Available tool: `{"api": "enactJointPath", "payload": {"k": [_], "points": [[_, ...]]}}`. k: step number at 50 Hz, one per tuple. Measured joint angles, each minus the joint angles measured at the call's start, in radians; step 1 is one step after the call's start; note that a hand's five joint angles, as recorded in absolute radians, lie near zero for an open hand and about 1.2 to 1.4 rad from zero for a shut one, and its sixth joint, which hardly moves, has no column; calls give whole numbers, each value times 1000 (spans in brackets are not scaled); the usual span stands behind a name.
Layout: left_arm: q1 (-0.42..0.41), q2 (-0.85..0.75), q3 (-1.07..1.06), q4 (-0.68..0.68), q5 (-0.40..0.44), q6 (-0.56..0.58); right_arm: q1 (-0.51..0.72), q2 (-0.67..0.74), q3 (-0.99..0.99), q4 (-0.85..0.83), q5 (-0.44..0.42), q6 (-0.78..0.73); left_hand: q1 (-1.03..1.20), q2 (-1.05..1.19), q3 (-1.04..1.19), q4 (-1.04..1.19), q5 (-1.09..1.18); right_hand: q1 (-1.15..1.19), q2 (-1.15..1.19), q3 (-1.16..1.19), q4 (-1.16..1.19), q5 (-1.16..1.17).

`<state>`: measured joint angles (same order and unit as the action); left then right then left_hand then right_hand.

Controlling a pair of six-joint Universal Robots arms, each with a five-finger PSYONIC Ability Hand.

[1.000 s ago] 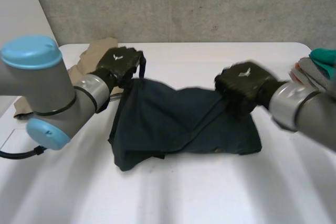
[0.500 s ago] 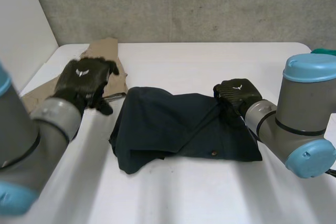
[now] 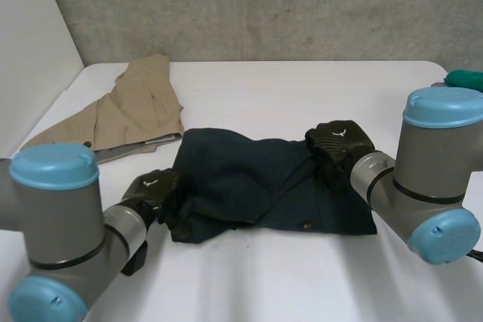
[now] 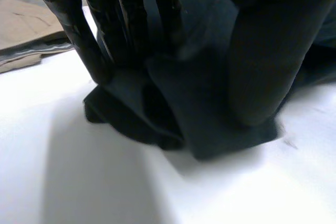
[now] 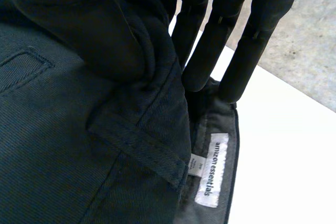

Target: Fold the laundry.

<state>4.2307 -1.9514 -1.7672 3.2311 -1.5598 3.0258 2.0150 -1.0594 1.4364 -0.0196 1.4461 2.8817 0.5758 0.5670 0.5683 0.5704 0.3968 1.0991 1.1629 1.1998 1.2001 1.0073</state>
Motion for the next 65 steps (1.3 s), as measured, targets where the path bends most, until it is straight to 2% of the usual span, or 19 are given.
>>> {"api": "enactJointPath", "payload": {"k": [1, 4, 8, 14, 19, 20, 22, 23, 25, 28, 32, 36, 40, 47, 51, 57, 60, 65], "points": [[0, -20, 16, 12, 9, -2, -1, -2, 0, -3, 2, 0, 236, 212, 208, 208, 202, 0, 0, 0, 0, 0], [-2, -33, 37, 26, 16, -4, -4, -13, -1, -5, 9, -5, 560, 549, 515, 543, 527, 0, 0, 0, 0, 0], [-1, 33, 49, 31, 15, 3, -7, -50, -2, 2, 14, -37, 579, 623, 589, 625, 568, 0, 0, 0, 0, 0], [4, 227, 62, 10, 15, 47, -37, -208, 13, 67, 21, -271, 579, 628, 611, 627, 568, 0, 6, 0, 0, 0], [22, 428, 96, -65, 20, 173, -74, -361, 14, 150, 26, -484, 579, 628, 617, 627, 568, 0, 6, 0, 0, 0], [30, 473, 113, -99, 22, 231, -83, -415, 6, 181, 30, -534, 579, 628, 620, 627, 569, 0, 6, 0, 0, 0], [37, 507, 135, -139, 23, 303, -89, -467, -9, 213, 35, -567, 579, 630, 620, 627, 597, 0, 6, 0, 0, 0], [37, 507, 135, -139, 23, 303, -89, -467, -9, 213, 35, -567, 579, 630, 620, 627, 597, 0, 6, 0, 0, 0], [45, 539, 175, -208, 22, 450, -94, -545, -42, 279, 40, -592, 579, 631, 620, 627, 602, 0, 6, 0, 0, 0], [45, 537, 204, -254, 19, 594, -98, -591, -68, 359, 31, -598, 579, 631, 620, 628, 602, 0, 6, 0, 0, 0], [42, 481, 215, -255, 18, 687, -106, -572, -78, 442, 15, -613, 579, 631, 620, 631, 602, 0, 6, 0, 0, 0], [39, 383, 223, -212, 17, 714, -114, -484, -90, 484, 11, -643, 579, 631, 621, 631, 602, 0, 6, 0, 0, 0], [33, 203, 277, -109, 10, 717, -118, -332, -147, 472, 27, -665, 579, 632, 621, 631, 607, 0, 6, 0, 0, 0], [14, -41, 496, 88, -13, 714, -109, -129, -289, 274, 70, -640, 579, 632, 624, 631, 607, 0, 6, 0, 0, 0], [7, -94, 624, 258, -21, 715, -106, -60, -365, 6, 86, -603, 579, 633, 625, 631, 608, 0, 6, 0, 0, 0], [-3, -100, 753, 696, -27, 714, -105, -32, -386, -612, 88, -545, 579, 634, 625, 632, 610, 0, 6, 0, 1, 0], [-9, -93, 765, 828, -28, 712, -101, -29, -367, -793, 86, -533, 579, 634, 625, 632, 614, 0, 6, 0, 1, 8], [-16, -88, 720, 857, -30, 703, -88, -21, -328, -849, 89, -527, 579, 634, 625, 632, 616, 0, 6, 0, 1, 10]]}}
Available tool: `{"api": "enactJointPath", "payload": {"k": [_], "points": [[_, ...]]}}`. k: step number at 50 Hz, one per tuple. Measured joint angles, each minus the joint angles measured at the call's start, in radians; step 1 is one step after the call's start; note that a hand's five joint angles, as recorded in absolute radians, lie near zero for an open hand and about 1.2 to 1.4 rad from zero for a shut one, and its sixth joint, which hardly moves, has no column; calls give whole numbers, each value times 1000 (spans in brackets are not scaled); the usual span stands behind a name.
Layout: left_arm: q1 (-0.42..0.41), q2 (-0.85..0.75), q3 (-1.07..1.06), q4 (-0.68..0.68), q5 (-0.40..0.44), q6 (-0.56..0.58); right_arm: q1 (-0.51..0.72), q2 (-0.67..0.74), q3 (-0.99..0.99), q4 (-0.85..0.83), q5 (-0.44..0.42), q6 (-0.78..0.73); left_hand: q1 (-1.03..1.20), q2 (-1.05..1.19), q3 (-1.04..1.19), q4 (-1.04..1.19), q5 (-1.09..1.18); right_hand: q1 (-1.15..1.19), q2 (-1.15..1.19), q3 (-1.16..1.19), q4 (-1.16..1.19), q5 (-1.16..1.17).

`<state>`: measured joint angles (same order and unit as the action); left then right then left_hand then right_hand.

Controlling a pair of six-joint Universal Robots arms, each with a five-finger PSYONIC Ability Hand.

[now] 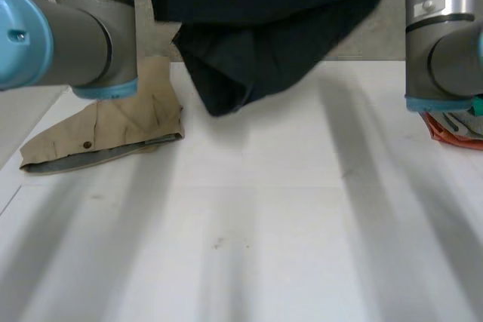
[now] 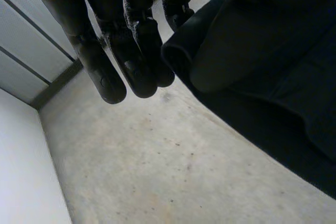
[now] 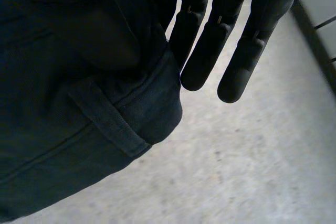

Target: Fold the laundry.

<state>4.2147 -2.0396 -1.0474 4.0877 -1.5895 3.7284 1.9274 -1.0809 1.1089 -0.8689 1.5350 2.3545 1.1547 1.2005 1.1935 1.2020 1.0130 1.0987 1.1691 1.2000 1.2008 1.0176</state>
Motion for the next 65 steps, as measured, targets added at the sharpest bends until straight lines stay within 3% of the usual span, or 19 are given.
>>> {"api": "enactJointPath", "payload": {"k": [8, 14, 23, 31, 34, 39, 43, 49, 56, 61, 65], "points": [[2, -7, -226, -98, 3, -50, 5, 8, 125, 166, 2, 17, 0, 0, 0, 0, 2, 0, 0, 0, 0, 0], [-5, -42, -392, -161, 6, -83, -2, 95, 206, 335, -5, 30, 0, 1, 0, 0, 2, 0, 0, 0, 0, 0], [-67, -36, -584, -389, 6, -104, -4, 164, 314, 625, 16, 27, 0, 1, 0, 0, 2, 0, 0, 0, 0, 0], [-121, 178, -711, -731, 5, -102, -21, -46, 499, 864, 15, -35, 0, 1, 0, 0, 2, 0, 6, 0, 0, 0], [-146, 250, -737, -885, 5, -98, -40, -130, 566, 974, 11, -93, 0, 1, 0, 0, 2, 0, 6, 0, 0, 0], [-202, 355, -777, -1256, 8, -81, -92, -273, 701, 1203, 8, -247, 0, 1, 0, 0, 2, 0, 6, 0, 0, 0], [-265, 376, -783, -1401, 6, -67, -117, -326, 755, 1284, 2, -311, 0, 2, 0, 0, 2, 0, 7, 0, 0, 0], [-313, 357, -751, -1372, -2, -57, -130, -345, 780, 1304, -6, -327, 0, 1, 0, 0, 2, 0, 7, 0, 0, 0], [-250, 296, -694, -1250, -11, -57, -133, -340, 776, 1278, -26, -309, 0, 1, 0, 0, 2, 0, 7, 0, 0, 0], [-166, 256, -651, -1145, -27, -61, -142, -339, 752, 1201, -84, -261, 0, 1, 0, 0, 2, -350, -423, -441, -441, -445], [-143, 252, -640, -1098, -31, -67, -157, -340, 736, 1168, -124, -201, 0, 1, 0, 0, 2, -467, -534, -577, -585, -596]]}}
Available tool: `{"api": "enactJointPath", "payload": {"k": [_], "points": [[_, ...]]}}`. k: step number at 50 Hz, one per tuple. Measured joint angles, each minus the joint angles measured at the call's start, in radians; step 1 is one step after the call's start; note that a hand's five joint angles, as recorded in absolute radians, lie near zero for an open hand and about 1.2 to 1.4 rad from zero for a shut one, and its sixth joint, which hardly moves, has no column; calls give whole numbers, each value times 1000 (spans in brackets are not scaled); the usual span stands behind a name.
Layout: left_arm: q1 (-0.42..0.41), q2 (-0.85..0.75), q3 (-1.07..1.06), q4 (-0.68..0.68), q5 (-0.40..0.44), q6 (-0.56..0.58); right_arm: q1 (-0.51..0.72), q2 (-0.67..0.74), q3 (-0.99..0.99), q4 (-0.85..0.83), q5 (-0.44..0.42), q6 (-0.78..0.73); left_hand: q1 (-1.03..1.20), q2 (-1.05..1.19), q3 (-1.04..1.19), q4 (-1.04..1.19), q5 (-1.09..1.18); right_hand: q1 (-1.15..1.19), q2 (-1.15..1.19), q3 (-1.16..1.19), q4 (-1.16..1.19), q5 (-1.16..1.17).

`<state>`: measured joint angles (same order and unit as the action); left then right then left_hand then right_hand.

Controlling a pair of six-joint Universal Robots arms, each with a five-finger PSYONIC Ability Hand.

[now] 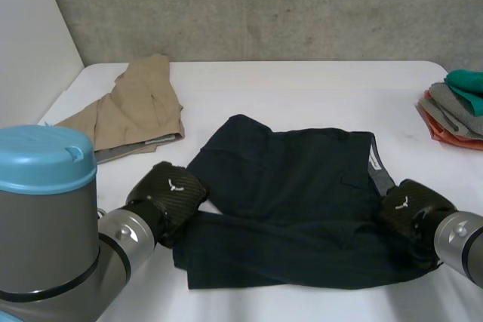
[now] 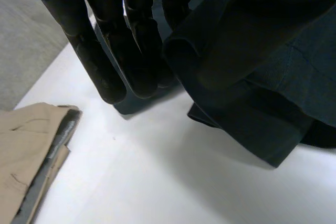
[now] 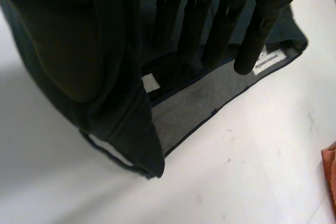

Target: Fold the laundry.

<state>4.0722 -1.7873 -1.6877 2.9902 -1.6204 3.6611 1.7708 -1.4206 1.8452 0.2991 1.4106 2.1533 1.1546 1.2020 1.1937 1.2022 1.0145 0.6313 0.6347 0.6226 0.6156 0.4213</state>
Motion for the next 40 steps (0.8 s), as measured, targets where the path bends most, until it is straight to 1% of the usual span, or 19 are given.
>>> {"api": "enactJointPath", "payload": {"k": [7, 15, 22, 28, 30, 31, 32, 34, 36, 40], "points": [[-6, 4, -1, 18, 0, -6, -23, -6, -30, 7, -35, 51, 0, 0, 0, 0, 0, -101, -116, -102, -101, -108], [-13, 7, -11, 14, -3, -6, -35, -46, -83, 44, -45, 51, 0, 0, 0, 0, 0, -101, -117, -103, -103, -111], [-12, 11, -20, 10, -7, -7, -39, -51, -90, 81, -58, 47, 0, 0, 0, 0, 0, -129, -147, -131, -133, -138], [-10, 14, -31, 10, -10, -7, -67, -36, -71, 120, -117, 50, 0, 0, 0, 0, 0, -112, -115, -101, -92, -67], [-8, 15, -33, 11, -11, -7, -95, -24, -50, 130, -163, 50, 0, 0, 0, 0, 0, -69, -67, -52, -44, -20], [-7, 15, -33, 12, -11, -7, -98, -23, -48, 131, -167, 50, 0, 0, 0, 0, 0, -65, -64, -48, -40, -17], [-6, 16, -33, 12, -11, -7, -108, -18, -42, 133, -183, 50, 0, 0, 0, 0, 0, 54, 58, 72, 79, 104], [-4, 17, -33, 12, -11, -7, -130, -10, -35, 130, -212, 51, 0, 0, 0, 0, 0, 421, 425, 424, 416, 433], [-3, 24, -33, 11, -12, -7, -150, -7, -39, 125, -234, 52, 0, 0, 0, 0, 0, 490, 542, 546, 554, 544], [-6, 67, -28, 3, -13, -7, -176, -45, -72, 116, -251, 56, 0, 0, 0, 0, 0, 490, 546, 566, 580, 546]]}}
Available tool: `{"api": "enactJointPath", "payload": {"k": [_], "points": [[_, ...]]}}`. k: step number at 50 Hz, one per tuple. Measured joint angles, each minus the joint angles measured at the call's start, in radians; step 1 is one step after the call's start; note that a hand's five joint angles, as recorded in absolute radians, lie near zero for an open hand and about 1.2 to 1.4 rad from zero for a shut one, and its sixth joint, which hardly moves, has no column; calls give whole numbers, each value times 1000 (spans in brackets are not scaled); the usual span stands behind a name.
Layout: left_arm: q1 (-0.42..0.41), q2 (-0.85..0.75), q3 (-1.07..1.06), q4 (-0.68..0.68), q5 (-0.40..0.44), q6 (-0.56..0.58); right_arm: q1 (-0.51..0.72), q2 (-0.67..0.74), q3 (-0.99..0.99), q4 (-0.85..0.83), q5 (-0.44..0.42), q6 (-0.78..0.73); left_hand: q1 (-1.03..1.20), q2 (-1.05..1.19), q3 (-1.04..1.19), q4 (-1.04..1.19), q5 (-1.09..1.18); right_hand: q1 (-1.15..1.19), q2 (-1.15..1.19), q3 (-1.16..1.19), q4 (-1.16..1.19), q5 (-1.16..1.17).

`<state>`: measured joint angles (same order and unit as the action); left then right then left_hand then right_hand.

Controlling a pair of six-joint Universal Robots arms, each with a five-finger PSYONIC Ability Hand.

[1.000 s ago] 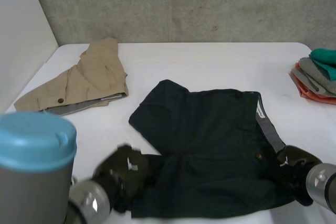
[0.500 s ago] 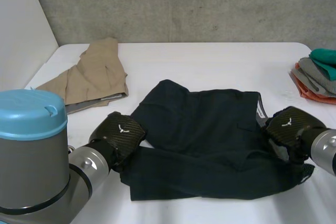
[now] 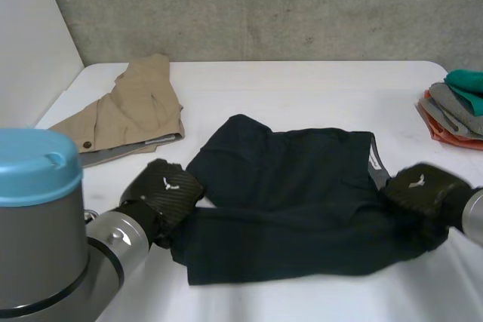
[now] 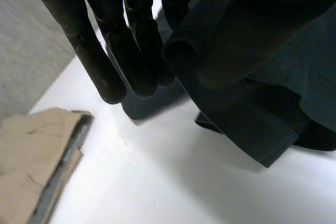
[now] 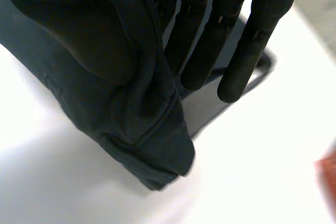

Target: Fold the laundry.

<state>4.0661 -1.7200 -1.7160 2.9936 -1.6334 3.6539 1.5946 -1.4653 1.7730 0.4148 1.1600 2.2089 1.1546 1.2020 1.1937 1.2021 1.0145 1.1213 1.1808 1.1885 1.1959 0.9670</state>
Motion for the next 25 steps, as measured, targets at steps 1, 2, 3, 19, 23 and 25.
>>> {"api": "enactJointPath", "payload": {"k": [1, 2, 3, 19, 23, 25], "points": [[-1, 22, 3, -2, 0, 0, -4, -37, -17, 1, -1, 1, 0, 0, 0, 0, 0, 0, 0, 0, 0, 0], [-2, 40, 7, -4, 0, 0, -5, -60, -27, 2, 0, 2, 0, 0, 0, 0, 0, 0, 0, 0, 0, 0], [-4, 69, 12, -6, 0, 0, -7, -109, -47, 6, 0, 4, 0, 0, 0, 0, 0, 0, 0, 0, 0, 0], [6, 331, 114, 51, -28, -67, -10, -436, -229, 82, -10, 126, 0, 0, 0, 0, 0, 0, 0, 2, 4, 20], [6, 218, 108, 64, -29, -72, 3, -328, -202, 80, -2, 115, 0, 0, 0, 0, 0, 0, 0, 2, 4, 20], [6, 155, 114, 69, -28, -71, 19, -252, -202, 76, 9, 104, 0, 0, 0, 0, 0, 0, 0, 4, 4, 20]]}}
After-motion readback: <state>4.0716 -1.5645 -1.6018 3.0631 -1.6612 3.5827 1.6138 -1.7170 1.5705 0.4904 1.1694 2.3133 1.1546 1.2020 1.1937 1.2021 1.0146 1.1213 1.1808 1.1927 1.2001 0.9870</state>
